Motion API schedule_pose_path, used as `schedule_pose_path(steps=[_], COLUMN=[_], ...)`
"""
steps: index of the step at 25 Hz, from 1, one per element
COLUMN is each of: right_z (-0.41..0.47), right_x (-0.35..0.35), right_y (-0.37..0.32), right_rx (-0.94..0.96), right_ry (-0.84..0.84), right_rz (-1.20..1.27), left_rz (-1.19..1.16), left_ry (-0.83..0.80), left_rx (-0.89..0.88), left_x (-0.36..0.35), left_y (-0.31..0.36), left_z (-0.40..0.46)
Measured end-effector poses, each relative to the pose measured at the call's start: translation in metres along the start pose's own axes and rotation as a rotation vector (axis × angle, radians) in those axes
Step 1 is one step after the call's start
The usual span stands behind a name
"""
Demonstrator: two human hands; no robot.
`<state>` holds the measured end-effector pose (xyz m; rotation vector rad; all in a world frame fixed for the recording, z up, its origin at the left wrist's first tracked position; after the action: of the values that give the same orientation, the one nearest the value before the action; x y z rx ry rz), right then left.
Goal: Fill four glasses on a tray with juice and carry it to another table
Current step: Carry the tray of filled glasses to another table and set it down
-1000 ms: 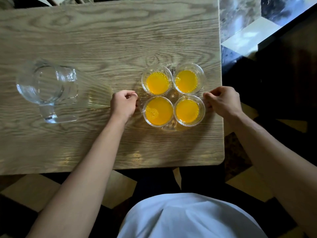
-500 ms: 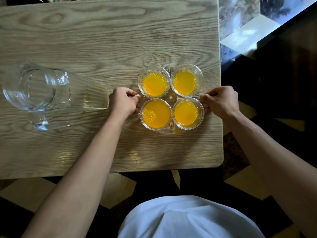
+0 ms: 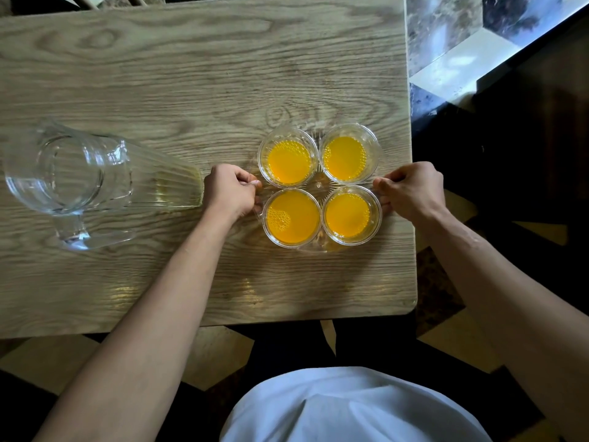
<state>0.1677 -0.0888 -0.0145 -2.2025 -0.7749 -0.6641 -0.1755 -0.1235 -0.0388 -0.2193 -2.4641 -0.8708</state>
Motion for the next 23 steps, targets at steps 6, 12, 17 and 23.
schedule_pose_path(steps=[6,12,17,23], right_z=[0.001,-0.002,-0.009,-0.03], right_x=[0.0,0.001,0.003,0.007], right_y=[0.002,0.002,0.004,0.006], right_rx=[0.0,0.019,0.04,0.045], right_ry=[0.013,0.037,0.043,0.063], right_rz=[0.001,-0.043,-0.044,-0.064], left_rz=[-0.025,-0.024,-0.044,-0.023], left_ry=[0.007,0.004,0.005,-0.003], left_rx=[0.017,0.007,-0.004,-0.046], left_x=[0.001,0.004,0.007,0.011], left_y=[0.0,-0.001,-0.001,-0.009], left_z=[-0.004,-0.01,-0.019,-0.029])
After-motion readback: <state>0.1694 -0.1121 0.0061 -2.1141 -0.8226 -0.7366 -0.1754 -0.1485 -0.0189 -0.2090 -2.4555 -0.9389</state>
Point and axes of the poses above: each hand's wrist, its own z-axis towards the middle knuckle, its own x-axis out of the back of the hand, y = z × x, the point moved 7 cm from there along z, towards the middle knuckle, and after that the axes turned 7 degrees about -z, right-handed, at the moved point
